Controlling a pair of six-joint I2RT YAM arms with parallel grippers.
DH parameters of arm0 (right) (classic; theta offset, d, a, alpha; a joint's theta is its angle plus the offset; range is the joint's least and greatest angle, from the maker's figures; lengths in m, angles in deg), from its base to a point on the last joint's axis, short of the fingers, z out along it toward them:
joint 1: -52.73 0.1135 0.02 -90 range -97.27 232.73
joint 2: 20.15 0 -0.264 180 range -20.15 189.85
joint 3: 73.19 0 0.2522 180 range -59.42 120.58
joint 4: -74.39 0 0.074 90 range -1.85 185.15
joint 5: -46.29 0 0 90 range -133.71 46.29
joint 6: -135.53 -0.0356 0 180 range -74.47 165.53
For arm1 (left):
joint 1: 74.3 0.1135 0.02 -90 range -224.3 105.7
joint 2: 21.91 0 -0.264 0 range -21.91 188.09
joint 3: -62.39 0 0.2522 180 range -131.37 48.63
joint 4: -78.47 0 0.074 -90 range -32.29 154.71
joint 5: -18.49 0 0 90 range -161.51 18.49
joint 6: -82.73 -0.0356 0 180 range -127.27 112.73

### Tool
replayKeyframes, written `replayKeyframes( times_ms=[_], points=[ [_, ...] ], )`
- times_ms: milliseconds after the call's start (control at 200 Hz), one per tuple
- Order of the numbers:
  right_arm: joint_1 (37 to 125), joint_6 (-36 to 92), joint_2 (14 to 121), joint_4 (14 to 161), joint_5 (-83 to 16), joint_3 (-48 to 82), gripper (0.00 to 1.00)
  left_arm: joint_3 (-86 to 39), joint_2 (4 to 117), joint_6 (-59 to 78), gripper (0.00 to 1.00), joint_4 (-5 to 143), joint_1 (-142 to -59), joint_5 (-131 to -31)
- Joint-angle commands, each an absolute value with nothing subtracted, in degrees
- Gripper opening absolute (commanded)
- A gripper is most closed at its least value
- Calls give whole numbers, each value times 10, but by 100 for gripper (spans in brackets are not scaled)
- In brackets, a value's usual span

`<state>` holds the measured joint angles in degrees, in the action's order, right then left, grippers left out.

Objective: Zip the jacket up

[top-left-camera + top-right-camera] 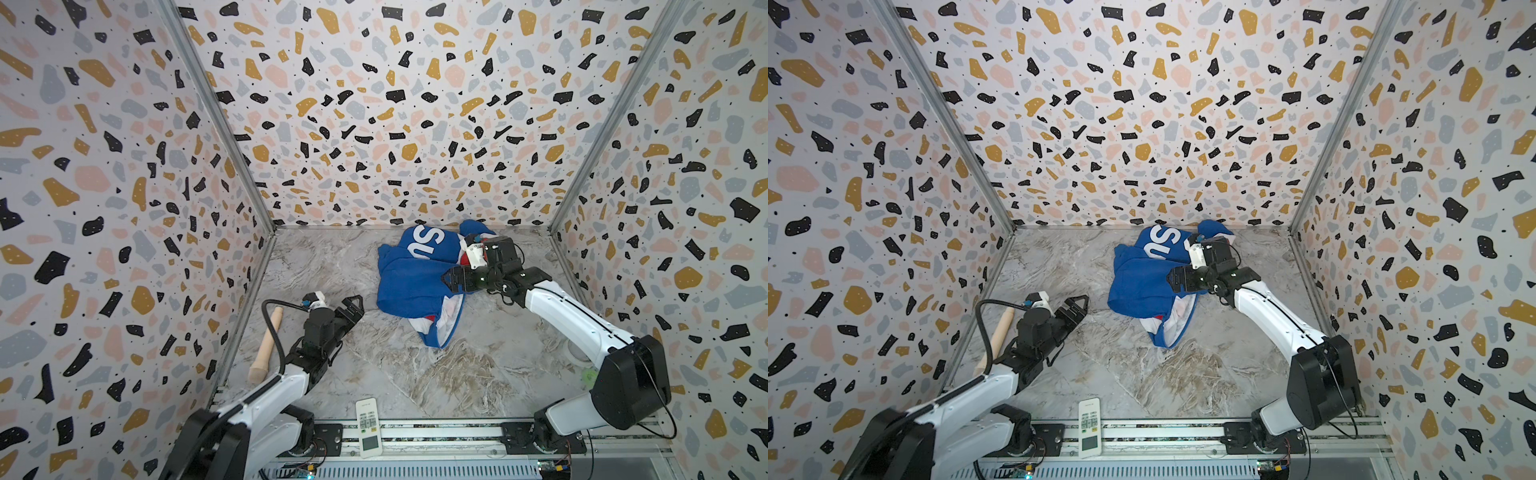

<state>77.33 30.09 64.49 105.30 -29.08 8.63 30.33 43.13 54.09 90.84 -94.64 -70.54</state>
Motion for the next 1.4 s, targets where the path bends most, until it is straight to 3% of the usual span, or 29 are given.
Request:
replayKeyframes(
  times_ms=[0,365,526,656,801,891,1111,1342,1377,1397],
  points=[
    [777,306,620,1014,-333,86,98,233,523,579,99,1016,-978,-714],
    [765,318,563,965,-362,17,98,98,785,710,100,1057,-1087,-626],
    [754,333,544,960,-360,3,98,73,821,712,87,1042,-1094,-599],
    [747,304,518,928,-417,-35,96,27,839,680,63,1022,-1094,-606],
    [757,302,473,889,-441,-85,92,-22,815,615,20,1004,-1097,-606],
    [771,291,436,860,-520,-124,91,-87,785,536,5,926,-1096,-597],
    [779,310,286,749,-540,-233,89,-261,737,369,0,735,-1097,-578],
    [779,286,233,821,-519,-205,89,-359,662,272,0,671,-1099,-535],
    [779,282,233,840,-500,-192,91,-390,656,257,0,653,-1103,-534],
    [779,283,234,852,-484,-185,99,-408,654,250,0,645,-1105,-531]
  ],
)
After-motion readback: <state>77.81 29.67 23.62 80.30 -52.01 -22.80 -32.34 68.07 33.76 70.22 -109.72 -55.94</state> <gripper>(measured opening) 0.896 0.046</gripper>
